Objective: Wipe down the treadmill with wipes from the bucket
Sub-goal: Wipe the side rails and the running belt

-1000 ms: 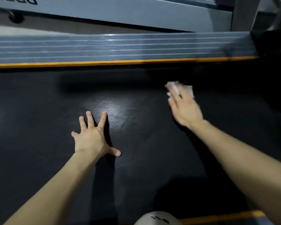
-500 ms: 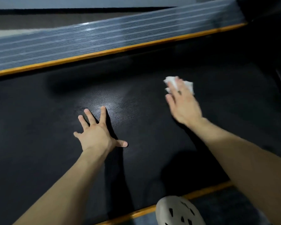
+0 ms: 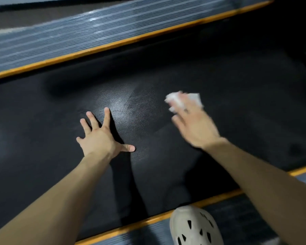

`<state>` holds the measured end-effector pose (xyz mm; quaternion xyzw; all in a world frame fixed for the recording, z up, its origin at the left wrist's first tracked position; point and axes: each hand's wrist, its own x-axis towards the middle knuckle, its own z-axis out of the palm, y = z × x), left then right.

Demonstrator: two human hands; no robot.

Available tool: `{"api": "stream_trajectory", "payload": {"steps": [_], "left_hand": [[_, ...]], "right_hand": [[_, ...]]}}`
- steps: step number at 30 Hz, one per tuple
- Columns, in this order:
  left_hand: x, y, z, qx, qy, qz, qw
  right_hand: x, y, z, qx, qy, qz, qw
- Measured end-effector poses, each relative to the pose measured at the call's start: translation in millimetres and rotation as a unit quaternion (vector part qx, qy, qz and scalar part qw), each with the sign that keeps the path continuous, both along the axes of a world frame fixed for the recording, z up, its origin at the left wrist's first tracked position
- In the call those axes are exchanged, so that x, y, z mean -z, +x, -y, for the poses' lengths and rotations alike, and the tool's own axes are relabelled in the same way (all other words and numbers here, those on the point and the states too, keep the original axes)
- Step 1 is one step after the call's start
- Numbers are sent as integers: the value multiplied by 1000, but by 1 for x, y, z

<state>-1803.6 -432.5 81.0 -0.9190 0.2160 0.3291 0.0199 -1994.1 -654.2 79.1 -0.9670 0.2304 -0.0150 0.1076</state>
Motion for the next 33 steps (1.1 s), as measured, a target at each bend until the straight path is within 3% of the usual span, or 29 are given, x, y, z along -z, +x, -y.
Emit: {"api": "stream_trajectory", "payload": {"steps": [3, 5, 8, 10, 12, 14, 16, 19, 21, 22, 24, 26, 28, 30, 33], "left_hand": [[-5, -2, 4, 3, 15, -7, 1000], [-9, -5, 9, 20, 23, 16, 999], [-15, -16, 20, 129, -17, 77, 989], [-18, -28, 31, 209, -42, 54, 975], [-17, -41, 39, 242, -22, 9, 970], [-16, -51, 43, 243, 4, -10, 970], [-14, -58, 43, 244, 22, 3, 970], [-14, -60, 46, 250, 27, 20, 968], [-16, -60, 45, 247, 28, 25, 968], [-16, -61, 46, 248, 30, 26, 968], [-15, -61, 47, 249, 30, 23, 968], [-12, -61, 45, 246, 28, 26, 968], [-10, -60, 43, 251, 31, 34, 967], [-10, -59, 43, 251, 26, 31, 967], [-11, -60, 45, 250, 23, 24, 968]], "right_hand": [[-10, -23, 48, 250, 0, -36, 968], [-6, -22, 37, 265, -4, -46, 963], [2, -6, -30, 51, 31, -13, 998], [9, -10, -78, -136, 68, -51, 987], [7, -19, -76, -191, 84, -41, 977], [5, -35, -39, -95, 77, -33, 992], [-1, -62, 11, 76, 15, -43, 996], [-13, -90, 63, 312, 12, -63, 948], [-15, -77, 50, 345, 32, -54, 937], [-12, -66, 32, 300, 16, -40, 953], [0, -45, -14, 87, 32, -14, 996], [8, -36, -61, -127, 71, -54, 988], [9, -42, -62, -176, 67, -53, 981], [12, -58, -26, -101, 24, -55, 993], [6, -105, 46, 150, -49, -55, 986]]}}
